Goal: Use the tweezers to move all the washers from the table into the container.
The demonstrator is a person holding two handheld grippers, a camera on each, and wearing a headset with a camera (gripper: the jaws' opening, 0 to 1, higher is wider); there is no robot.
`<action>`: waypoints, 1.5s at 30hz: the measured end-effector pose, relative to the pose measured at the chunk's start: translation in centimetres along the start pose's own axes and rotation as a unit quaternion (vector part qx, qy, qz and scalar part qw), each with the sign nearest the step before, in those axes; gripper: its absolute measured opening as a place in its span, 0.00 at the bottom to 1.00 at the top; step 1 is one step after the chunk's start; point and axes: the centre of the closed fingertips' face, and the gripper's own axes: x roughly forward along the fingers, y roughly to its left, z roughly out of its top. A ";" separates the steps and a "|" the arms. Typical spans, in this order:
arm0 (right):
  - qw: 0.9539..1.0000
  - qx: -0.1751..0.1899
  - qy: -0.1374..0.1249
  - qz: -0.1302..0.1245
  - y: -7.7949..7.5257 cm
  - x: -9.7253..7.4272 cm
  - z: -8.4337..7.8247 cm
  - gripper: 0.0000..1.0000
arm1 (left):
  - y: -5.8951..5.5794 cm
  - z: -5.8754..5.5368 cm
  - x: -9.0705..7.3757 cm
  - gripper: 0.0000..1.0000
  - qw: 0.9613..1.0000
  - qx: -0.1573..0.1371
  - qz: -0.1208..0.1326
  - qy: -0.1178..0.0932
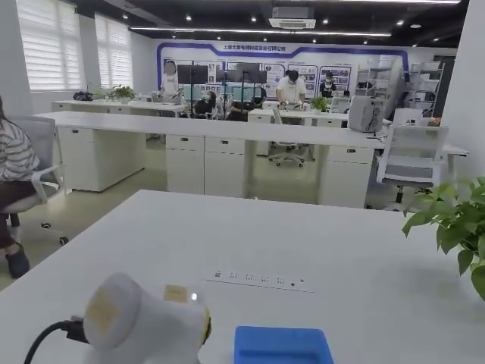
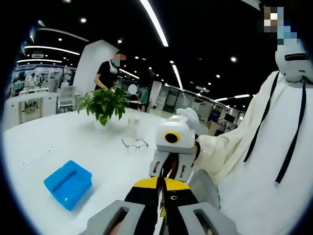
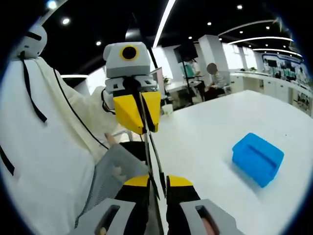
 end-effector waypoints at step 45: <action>0.926 -0.163 0.339 -0.026 -5.7 0.3 -8.3 0.01 | 5.2 -12.2 1.8 0.07 0.937 0.067 0.070 0.335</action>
